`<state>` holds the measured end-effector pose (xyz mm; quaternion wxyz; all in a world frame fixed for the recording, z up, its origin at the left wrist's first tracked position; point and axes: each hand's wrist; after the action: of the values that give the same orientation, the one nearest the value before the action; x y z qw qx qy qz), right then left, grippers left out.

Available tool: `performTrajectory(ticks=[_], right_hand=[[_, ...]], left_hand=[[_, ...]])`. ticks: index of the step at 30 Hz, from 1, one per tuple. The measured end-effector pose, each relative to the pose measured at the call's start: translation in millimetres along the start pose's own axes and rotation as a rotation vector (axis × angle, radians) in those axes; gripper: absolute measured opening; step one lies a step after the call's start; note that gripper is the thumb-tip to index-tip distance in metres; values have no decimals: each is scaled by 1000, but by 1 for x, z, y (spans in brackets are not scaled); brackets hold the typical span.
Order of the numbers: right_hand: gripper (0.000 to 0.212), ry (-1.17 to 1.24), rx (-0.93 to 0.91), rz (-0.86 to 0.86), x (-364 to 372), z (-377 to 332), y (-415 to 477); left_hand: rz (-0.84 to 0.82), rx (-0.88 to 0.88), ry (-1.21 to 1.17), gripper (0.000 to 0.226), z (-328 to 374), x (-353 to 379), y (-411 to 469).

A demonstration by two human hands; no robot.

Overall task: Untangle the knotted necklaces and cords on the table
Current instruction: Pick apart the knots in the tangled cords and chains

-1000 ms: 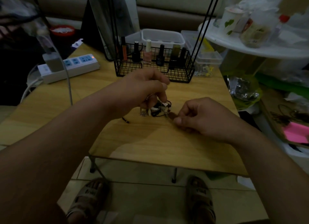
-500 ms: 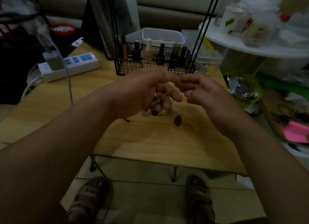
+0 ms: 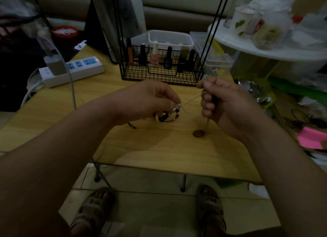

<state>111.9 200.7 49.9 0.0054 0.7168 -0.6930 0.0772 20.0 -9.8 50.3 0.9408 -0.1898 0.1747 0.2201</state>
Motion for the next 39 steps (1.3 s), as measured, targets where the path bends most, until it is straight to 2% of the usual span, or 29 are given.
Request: performTrajectory(ticks=[4,9,13,17,23,26,27,29,31,34,39], right_hand=[[19,-117,76,26,-3,1,0],[32,-32,176,-26,0,3,-7],[39,117,217,-64,5,3,-10],[43,67,219,-108,7,3,-13],[39,-212,283,-113,3,10,-20],[28,-317,168,-132,6,12,-23],[33,-358,112,-151,7,12,-24],[41,-360,-2,-207,9,9,-27],[28,-313,-71,-223,10,6,-29],[10,-194,-57,-157,8,2,-30],[14,-199,-13,14,-7,6,-33]], left_hand=[[67,6,-48,13,-2,-7,-6],[63,206,-486,10,1,-12,-8],[55,329,-718,11,7,-11,-3],[68,381,-867,13,9,-11,1],[71,360,-794,24,12,-5,-5],[8,346,-680,24,19,4,-7],[-18,338,-658,24,22,6,-7],[-71,320,-650,25,27,12,-5],[-117,310,-646,28,30,16,-3],[-150,295,-640,32,32,21,-3],[-131,226,-596,32,31,24,-1]])
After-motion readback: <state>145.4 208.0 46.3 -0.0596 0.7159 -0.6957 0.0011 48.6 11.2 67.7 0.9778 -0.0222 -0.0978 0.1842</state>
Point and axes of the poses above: each hand's wrist, its own y-axis towards the middle knuckle, its own x-axis out of the palm, z = x × y, and after that the axes turned 14 degrees about -z, right-handed
